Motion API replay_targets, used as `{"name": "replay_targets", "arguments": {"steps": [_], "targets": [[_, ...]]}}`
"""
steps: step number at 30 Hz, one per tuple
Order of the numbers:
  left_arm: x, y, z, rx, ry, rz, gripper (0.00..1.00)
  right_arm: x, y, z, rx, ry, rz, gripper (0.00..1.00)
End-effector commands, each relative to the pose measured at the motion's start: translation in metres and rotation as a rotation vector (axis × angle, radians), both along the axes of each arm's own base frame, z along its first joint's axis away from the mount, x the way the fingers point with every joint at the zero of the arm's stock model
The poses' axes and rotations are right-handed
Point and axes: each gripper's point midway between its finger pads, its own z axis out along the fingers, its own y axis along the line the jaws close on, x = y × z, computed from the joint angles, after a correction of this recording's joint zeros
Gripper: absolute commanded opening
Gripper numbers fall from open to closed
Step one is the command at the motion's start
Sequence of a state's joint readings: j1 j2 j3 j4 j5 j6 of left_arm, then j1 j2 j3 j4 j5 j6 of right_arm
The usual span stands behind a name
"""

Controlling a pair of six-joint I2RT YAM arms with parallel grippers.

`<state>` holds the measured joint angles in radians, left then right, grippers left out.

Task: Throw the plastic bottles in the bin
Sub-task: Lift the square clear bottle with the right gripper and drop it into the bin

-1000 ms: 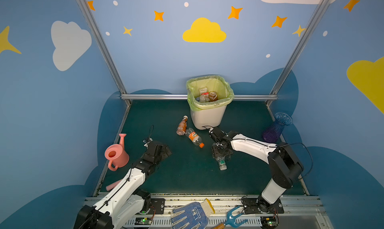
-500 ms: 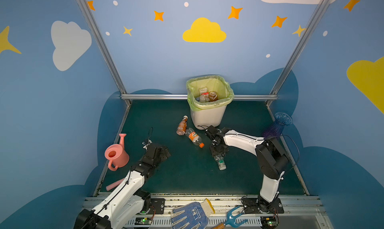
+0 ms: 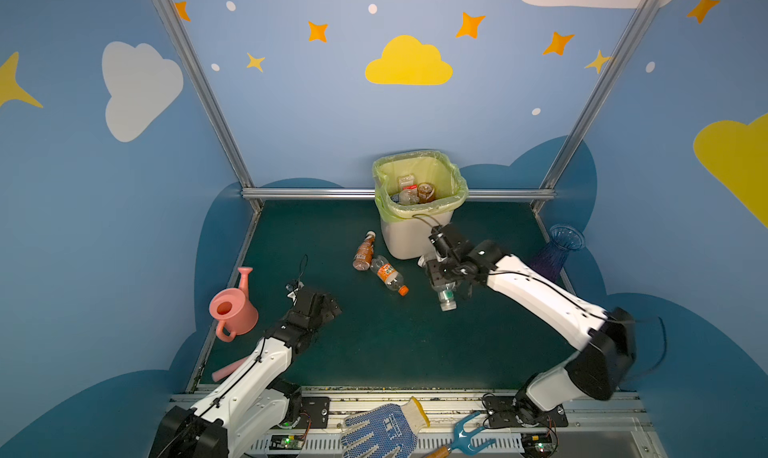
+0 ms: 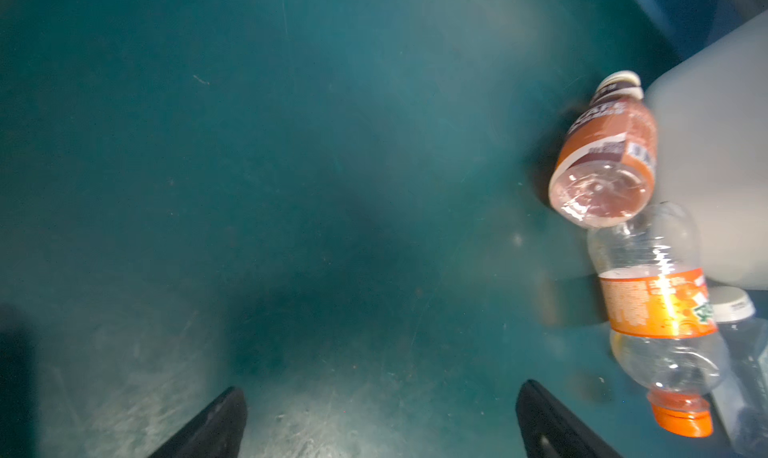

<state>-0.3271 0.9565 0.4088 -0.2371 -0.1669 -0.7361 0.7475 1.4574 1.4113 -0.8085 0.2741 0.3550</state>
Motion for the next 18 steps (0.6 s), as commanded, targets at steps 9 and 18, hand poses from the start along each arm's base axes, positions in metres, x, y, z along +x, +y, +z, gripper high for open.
{"name": "replay_targets", "arguments": {"steps": [9, 18], "targets": [[0.028, -0.007, 0.013, 0.018, -0.014, -0.022, 1.00, -0.009, -0.100, 0.327, 0.280, -0.974, -0.114, 0.50], [0.034, -0.020, 0.007, -0.014, 0.043, -0.063, 1.00, 0.103, -0.032, 0.290, 0.533, -0.711, 0.014, 0.54]]}}
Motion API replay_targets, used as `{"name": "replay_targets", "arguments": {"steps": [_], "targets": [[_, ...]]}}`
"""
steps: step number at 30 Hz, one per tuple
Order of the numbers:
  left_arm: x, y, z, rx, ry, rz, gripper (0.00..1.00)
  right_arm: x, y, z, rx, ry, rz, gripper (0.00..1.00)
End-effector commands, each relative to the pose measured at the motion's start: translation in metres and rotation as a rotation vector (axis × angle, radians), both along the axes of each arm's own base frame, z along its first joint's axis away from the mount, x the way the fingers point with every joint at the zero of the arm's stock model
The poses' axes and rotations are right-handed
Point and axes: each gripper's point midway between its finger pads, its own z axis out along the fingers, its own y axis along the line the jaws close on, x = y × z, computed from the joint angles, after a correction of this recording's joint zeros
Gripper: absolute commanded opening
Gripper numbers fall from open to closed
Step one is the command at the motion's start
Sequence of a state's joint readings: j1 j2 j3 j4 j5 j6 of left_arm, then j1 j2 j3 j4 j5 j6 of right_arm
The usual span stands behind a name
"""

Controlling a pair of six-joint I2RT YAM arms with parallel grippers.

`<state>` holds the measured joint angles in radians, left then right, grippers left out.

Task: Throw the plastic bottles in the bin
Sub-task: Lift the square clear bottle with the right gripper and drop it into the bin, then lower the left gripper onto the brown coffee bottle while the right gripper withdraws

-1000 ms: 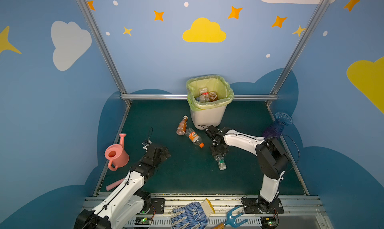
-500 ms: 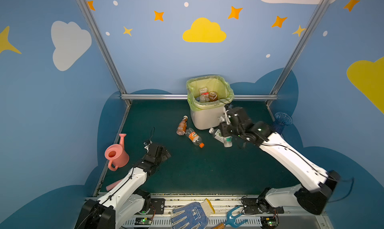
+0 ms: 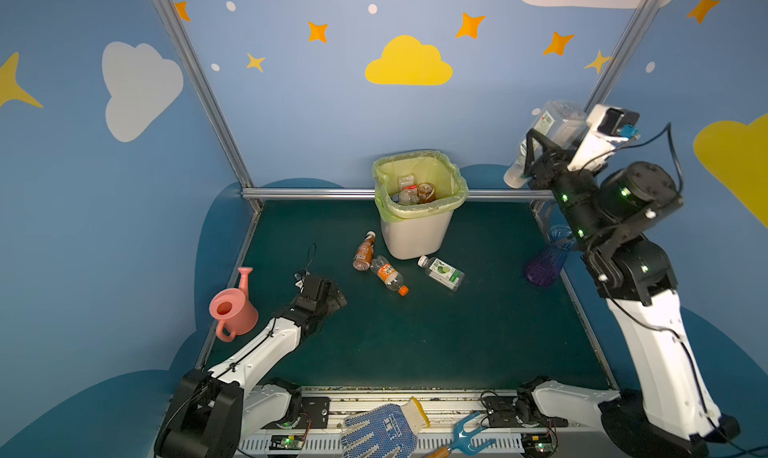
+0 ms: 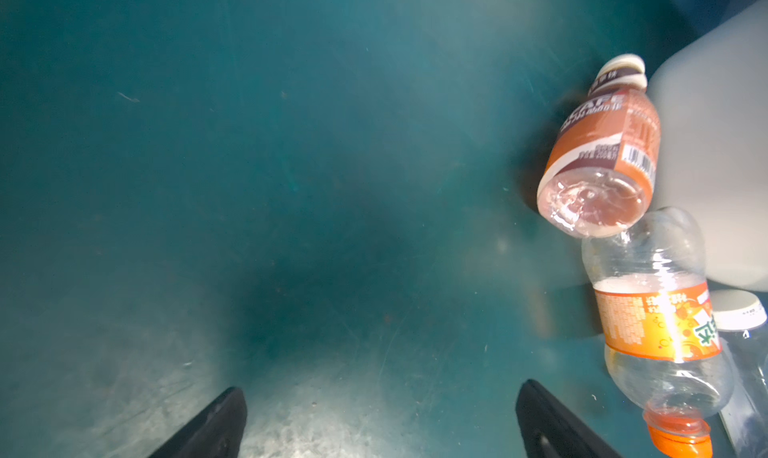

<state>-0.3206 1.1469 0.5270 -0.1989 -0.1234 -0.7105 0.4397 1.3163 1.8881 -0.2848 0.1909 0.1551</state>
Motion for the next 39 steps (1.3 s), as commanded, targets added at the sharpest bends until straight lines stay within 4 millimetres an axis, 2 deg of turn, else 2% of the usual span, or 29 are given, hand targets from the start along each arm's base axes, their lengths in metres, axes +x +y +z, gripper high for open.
{"name": "replay_targets", "arguments": {"steps": [1, 3, 5, 7, 9, 12, 14, 17, 20, 23, 25, 28, 32, 36, 39], "targets": [[0.007, -0.006, 0.005, -0.013, 0.006, -0.024, 1.00, 0.085, 0.093, -0.112, -0.040, 0.339, 0.296, 0.55], [0.008, -0.008, 0.003, -0.016, 0.019, -0.032, 1.00, 0.113, 0.129, -0.165, -0.096, 0.511, 0.405, 0.57], [0.009, -0.010, 0.003, -0.013, 0.035, -0.044, 1.00, 0.129, 0.132, -0.185, -0.136, 0.612, 0.396, 0.63], [0.009, -0.011, 0.004, 0.000, 0.051, -0.062, 1.00, 0.135, 0.120, -0.169, -0.118, 0.596, 0.361, 0.71], [0.010, -0.010, 0.005, 0.012, 0.054, -0.067, 1.00, 0.129, 0.105, -0.129, -0.091, 0.486, 0.315, 0.82], [0.012, -0.011, 0.009, 0.013, 0.037, -0.073, 1.00, 0.104, 0.082, -0.072, -0.060, 0.302, 0.251, 0.92], [0.014, -0.013, 0.013, 0.013, 0.025, -0.089, 1.00, 0.085, 0.068, -0.050, -0.046, 0.234, 0.222, 0.94], [0.019, -0.015, 0.020, 0.023, 0.008, -0.111, 1.00, 0.064, 0.053, -0.039, -0.063, 0.206, 0.195, 0.95], [0.025, -0.015, 0.030, 0.042, -0.011, -0.129, 1.00, 0.055, 0.032, -0.050, -0.064, 0.222, 0.143, 0.95], [0.035, -0.021, 0.040, 0.054, -0.034, -0.168, 1.00, 0.053, 0.007, -0.080, -0.024, 0.277, 0.096, 0.96], [0.043, -0.025, 0.048, 0.062, -0.044, -0.187, 1.00, 0.055, -0.010, -0.113, 0.000, 0.346, 0.064, 0.96], [0.056, -0.033, 0.054, 0.068, -0.041, -0.235, 1.00, 0.053, -0.036, -0.170, 0.061, 0.458, 0.019, 0.96], [0.079, -0.049, 0.058, 0.087, -0.008, -0.318, 1.00, 0.045, -0.063, -0.259, 0.146, 0.625, -0.023, 0.97], [0.105, -0.061, 0.053, 0.138, 0.088, -0.405, 0.99, 0.024, -0.077, -0.341, 0.201, 0.792, -0.066, 0.97], [0.124, -0.072, 0.049, 0.143, 0.132, -0.456, 0.97, 0.007, -0.080, -0.389, 0.246, 0.884, -0.073, 0.97]]}}
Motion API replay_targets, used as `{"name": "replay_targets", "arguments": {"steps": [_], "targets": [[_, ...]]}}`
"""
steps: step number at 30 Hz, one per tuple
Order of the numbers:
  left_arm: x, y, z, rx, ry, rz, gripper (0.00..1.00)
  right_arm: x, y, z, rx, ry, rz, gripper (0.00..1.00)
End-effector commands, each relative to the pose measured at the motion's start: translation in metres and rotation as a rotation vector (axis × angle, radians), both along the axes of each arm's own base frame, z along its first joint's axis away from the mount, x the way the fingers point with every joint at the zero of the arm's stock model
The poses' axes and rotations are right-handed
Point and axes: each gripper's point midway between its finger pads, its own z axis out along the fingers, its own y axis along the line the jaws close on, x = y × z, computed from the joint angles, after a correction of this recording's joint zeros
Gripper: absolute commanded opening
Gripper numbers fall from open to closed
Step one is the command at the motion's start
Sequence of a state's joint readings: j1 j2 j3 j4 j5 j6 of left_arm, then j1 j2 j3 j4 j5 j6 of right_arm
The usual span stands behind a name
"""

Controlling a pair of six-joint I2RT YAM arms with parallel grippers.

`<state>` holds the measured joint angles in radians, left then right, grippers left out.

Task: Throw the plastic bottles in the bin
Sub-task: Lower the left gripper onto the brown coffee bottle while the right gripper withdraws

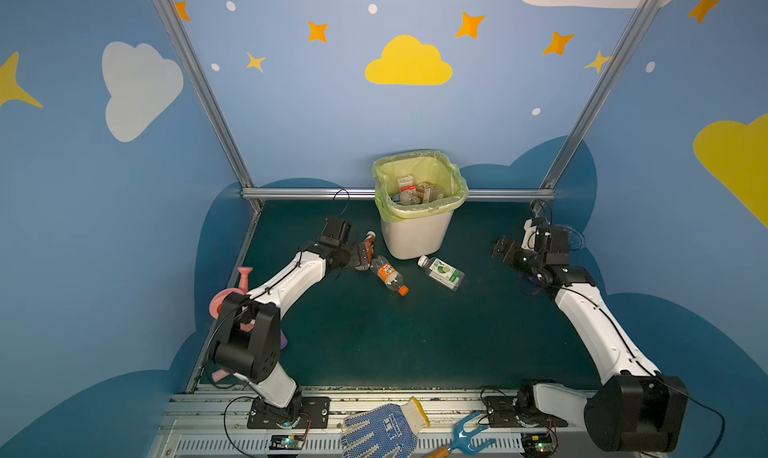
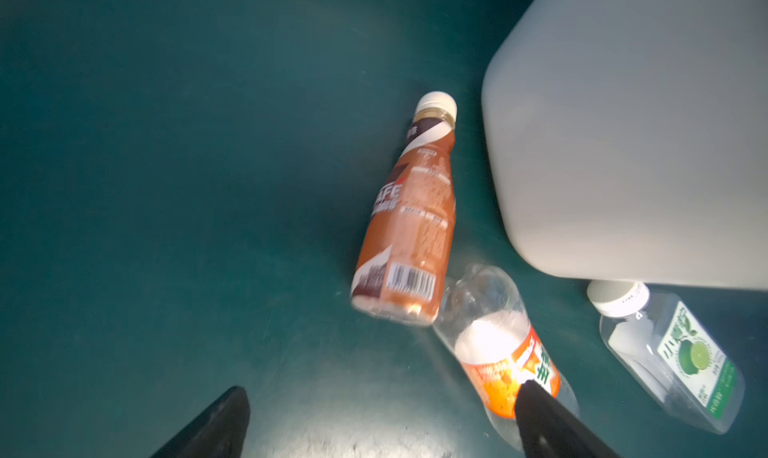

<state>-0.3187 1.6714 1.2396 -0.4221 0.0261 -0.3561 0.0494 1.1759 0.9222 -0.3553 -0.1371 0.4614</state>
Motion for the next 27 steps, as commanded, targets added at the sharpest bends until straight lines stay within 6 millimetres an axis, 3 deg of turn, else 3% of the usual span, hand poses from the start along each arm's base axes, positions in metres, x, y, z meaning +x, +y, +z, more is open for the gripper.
{"name": "replay_targets", "arguments": {"steps": [1, 3, 8, 15, 27], "targets": [[0.002, -0.006, -0.012, 0.048, 0.099, -0.088, 0.96, -0.012, 0.003, 0.002, 0.088, -0.043, -0.019, 0.97], [0.014, -0.008, -0.019, 0.068, 0.126, -0.099, 0.94, -0.027, -0.001, -0.025, 0.104, 0.017, -0.044, 0.97], [0.033, -0.015, -0.038, 0.103, 0.207, -0.123, 0.87, -0.053, -0.008, -0.059, 0.109, 0.083, -0.079, 0.97], [0.050, -0.017, -0.054, 0.143, 0.260, -0.138, 0.82, -0.064, -0.018, -0.064, 0.113, 0.076, -0.118, 0.97], [0.057, 0.012, -0.082, 0.334, 0.342, -0.088, 0.78, -0.067, -0.020, -0.073, 0.138, 0.108, -0.126, 0.97]]}}
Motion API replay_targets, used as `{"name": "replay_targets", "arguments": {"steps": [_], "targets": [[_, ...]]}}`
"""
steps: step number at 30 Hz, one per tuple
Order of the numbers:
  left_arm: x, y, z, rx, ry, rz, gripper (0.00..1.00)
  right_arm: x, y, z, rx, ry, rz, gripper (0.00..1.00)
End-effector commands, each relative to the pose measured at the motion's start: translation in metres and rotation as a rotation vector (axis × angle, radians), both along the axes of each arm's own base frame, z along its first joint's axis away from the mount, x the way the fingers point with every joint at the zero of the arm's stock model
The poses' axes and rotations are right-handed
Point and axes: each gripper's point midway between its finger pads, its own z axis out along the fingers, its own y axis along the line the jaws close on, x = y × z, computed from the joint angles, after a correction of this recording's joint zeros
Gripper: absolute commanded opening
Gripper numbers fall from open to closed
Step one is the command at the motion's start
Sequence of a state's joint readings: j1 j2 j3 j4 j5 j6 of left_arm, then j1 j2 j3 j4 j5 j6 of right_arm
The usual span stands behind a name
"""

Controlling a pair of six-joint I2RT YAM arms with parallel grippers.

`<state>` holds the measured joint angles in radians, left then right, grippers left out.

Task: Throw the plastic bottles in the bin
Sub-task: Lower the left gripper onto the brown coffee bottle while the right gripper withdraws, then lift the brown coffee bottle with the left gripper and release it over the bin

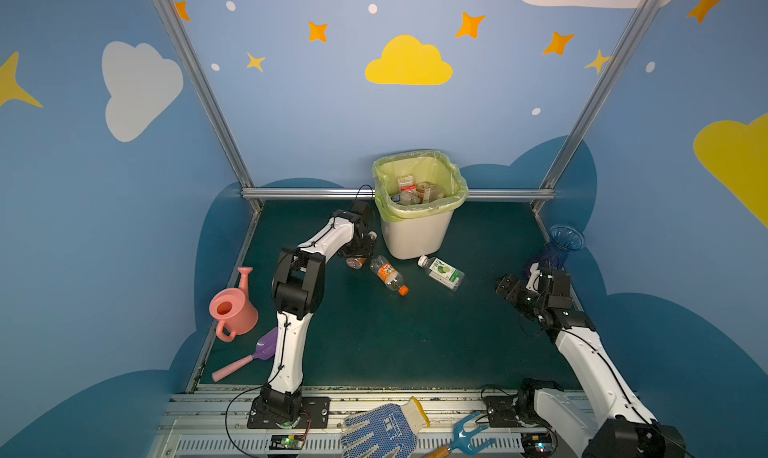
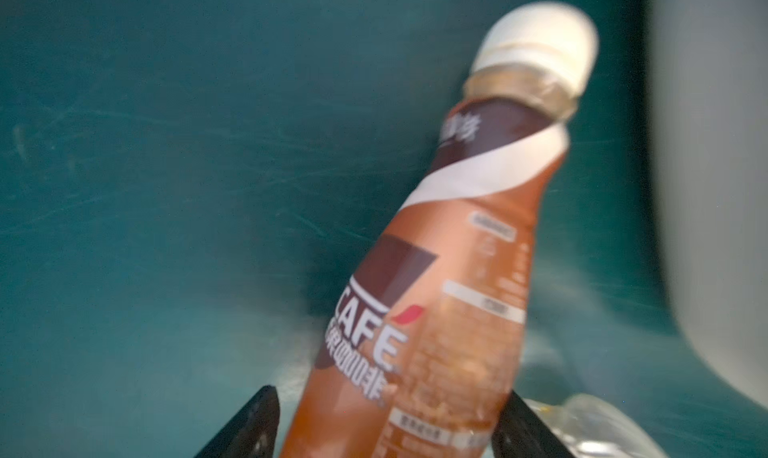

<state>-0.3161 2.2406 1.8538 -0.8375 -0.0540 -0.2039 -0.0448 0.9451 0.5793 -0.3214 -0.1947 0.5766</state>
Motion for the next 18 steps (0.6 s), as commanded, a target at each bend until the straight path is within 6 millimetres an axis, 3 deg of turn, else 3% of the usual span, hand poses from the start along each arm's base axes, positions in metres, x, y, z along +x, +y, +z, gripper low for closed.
{"name": "replay_targets", "arguments": {"steps": [1, 12, 15, 18], "targets": [[-0.001, 0.016, -0.001, 0.095, 0.025, 0.000, 0.78, -0.001, 0.001, -0.003, 0.020, 0.007, -0.001, 0.97], [0.016, -0.001, -0.016, 0.067, 0.065, -0.072, 0.71, -0.004, -0.001, -0.003, 0.023, 0.014, -0.005, 0.97], [0.016, -0.003, -0.023, 0.061, 0.090, -0.075, 0.61, -0.005, -0.001, -0.003, 0.024, 0.015, -0.004, 0.97], [0.015, -0.006, -0.020, 0.033, 0.084, -0.054, 0.44, -0.005, -0.001, -0.002, 0.025, 0.013, -0.002, 0.97]]}}
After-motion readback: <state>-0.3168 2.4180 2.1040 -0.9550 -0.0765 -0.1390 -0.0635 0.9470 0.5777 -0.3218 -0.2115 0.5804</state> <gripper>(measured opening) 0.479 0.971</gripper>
